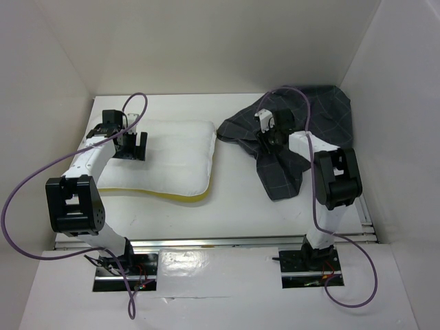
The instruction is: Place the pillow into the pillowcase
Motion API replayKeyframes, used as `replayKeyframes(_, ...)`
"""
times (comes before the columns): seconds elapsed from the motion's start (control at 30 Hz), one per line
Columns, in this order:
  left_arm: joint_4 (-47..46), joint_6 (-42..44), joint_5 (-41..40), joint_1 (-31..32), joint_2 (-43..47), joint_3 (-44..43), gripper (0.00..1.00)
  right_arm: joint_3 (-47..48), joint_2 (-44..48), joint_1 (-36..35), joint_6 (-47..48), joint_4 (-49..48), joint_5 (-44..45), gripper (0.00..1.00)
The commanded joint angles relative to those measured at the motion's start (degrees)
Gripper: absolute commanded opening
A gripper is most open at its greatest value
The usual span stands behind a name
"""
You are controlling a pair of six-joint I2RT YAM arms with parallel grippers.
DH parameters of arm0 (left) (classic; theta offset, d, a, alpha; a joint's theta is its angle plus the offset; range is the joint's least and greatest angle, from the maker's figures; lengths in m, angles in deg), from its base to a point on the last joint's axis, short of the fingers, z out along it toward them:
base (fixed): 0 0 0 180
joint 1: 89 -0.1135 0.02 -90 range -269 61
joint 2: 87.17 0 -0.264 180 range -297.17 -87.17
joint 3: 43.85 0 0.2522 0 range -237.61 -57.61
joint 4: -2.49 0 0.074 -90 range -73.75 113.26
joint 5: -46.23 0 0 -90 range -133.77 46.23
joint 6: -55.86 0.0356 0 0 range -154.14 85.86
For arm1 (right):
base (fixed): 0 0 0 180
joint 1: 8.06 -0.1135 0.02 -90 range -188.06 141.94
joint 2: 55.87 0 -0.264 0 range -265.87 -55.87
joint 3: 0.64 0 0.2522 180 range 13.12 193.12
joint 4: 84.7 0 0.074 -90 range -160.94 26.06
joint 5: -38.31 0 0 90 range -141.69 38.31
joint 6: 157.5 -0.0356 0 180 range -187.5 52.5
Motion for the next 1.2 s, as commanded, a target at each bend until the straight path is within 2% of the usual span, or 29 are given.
replayKeyframes(0.0, -0.3, 0.4, 0.2, -0.1, -0.1, -1.2, 0.97, 2.0, -1.7, -0.7, -0.2, -3.2, 2.1, 0.50)
replayKeyframes(0.07, -0.3, 0.4, 0.2, -0.1, -0.1, -1.2, 0.97, 2.6, -2.3, -0.7, -0.8, -3.8, 2.6, 0.52)
replayKeyframes(0.13, -0.3, 0.4, 0.2, -0.1, -0.1, -1.2, 0.97, 2.6, -2.8, -0.7, -0.8, -4.3, 2.6, 0.43)
replayKeyframes(0.17, -0.3, 0.4, 0.2, -0.1, -0.1, -1.2, 0.97, 2.6, -2.8, -0.7, -0.8, -4.3, 2.0, 0.34)
replayKeyframes(0.2, -0.3, 0.4, 0.2, -0.1, -0.1, -1.2, 0.97, 2.6, -2.8, -0.7, -1.3, -4.3, 2.0, 0.15)
replayKeyframes(0.23, -0.3, 0.4, 0.2, -0.1, -0.1, -1.2, 0.97, 2.6, -2.8, -0.7, -1.3, -4.3, 2.0, 0.05)
replayKeyframes(0.27, -0.3, 0.4, 0.2, -0.1, -0.1, -1.2, 0.97, 3.1, -2.8, -0.7, -1.3, -4.3, 1.2, 0.00)
replayKeyframes(0.5, -0.3, 0.4, 0.7, -0.1, -1.3, -1.8, 0.97, 4.3, 1.8, -0.7, -1.3, -0.6, -4.5, 0.00)
replayKeyframes(0.73, -0.3, 0.4, 1.9, -0.1, -1.3, -2.8, 0.96, 9.5, 6.4, -0.2, -2.6, 5.2, -14.3, 0.00)
replayKeyframes(0.93, -0.3, 1.6, 2.9, 1.2, -0.1, -3.3, 0.96, 10.7, 7.6, 0.4, -3.1, 7.2, -15.0, 0.00)
replayKeyframes(1.17, 2.8, 9.4, 7.0, 3.7, 0.9, -6.1, 1.00, 12.3, 7.0, 4.0, -1.8, 14.0, -21.8, 0.00)
